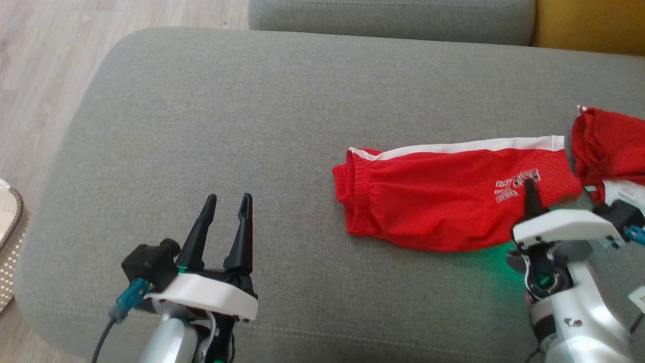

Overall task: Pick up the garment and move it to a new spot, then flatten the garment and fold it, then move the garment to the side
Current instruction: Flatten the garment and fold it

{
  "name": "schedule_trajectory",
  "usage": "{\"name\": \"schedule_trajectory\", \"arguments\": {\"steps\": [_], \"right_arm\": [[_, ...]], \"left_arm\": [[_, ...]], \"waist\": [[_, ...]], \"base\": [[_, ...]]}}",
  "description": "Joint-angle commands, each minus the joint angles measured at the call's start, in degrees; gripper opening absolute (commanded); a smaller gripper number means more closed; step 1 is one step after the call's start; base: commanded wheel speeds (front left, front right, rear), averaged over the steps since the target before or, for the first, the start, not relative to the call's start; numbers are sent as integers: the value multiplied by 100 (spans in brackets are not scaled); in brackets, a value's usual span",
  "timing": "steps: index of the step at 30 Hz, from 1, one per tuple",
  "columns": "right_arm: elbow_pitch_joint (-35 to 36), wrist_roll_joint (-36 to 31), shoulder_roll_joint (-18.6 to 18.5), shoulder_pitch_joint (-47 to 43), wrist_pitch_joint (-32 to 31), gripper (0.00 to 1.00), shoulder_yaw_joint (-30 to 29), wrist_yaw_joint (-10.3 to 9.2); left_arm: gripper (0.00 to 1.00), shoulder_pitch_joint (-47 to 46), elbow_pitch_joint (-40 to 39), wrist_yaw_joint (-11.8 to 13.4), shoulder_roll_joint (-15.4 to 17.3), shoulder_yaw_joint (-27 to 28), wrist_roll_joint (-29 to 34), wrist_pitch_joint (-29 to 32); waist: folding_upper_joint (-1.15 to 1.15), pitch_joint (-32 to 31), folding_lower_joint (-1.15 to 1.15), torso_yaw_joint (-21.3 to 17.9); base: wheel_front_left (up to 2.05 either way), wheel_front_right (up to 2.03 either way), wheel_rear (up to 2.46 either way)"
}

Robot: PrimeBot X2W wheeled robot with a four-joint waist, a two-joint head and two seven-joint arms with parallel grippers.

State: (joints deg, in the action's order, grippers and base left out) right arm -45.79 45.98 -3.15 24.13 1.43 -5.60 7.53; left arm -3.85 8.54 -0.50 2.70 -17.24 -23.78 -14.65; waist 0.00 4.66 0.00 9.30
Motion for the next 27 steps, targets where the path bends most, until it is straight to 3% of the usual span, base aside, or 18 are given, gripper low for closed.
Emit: {"name": "schedule_trajectory", "arguments": {"steps": [1, 8, 14, 27], "right_arm": [[290, 69, 27, 239, 79, 0, 245, -4], [1262, 717, 27, -1, 68, 0, 1278, -4], [1782, 837, 27, -181, -82, 0, 2161, -4], [1394, 496, 27, -182, -147, 0, 3352, -4]], "left_arm": [[100, -145, -166, -8, 18, 212, 42, -35], [100, -43, -182, 22, 18, 284, 24, -35], [100, 45, -151, -12, 18, 390, 56, -35], [100, 78, -167, 12, 18, 337, -7, -35]], "waist": [[0, -31, 0, 14], [0, -155, 0, 65], [0, -205, 0, 196], [0, -161, 0, 584]], "base": [[0, 0, 0], [0, 0, 0], [0, 0, 0], [0, 0, 0]]}}
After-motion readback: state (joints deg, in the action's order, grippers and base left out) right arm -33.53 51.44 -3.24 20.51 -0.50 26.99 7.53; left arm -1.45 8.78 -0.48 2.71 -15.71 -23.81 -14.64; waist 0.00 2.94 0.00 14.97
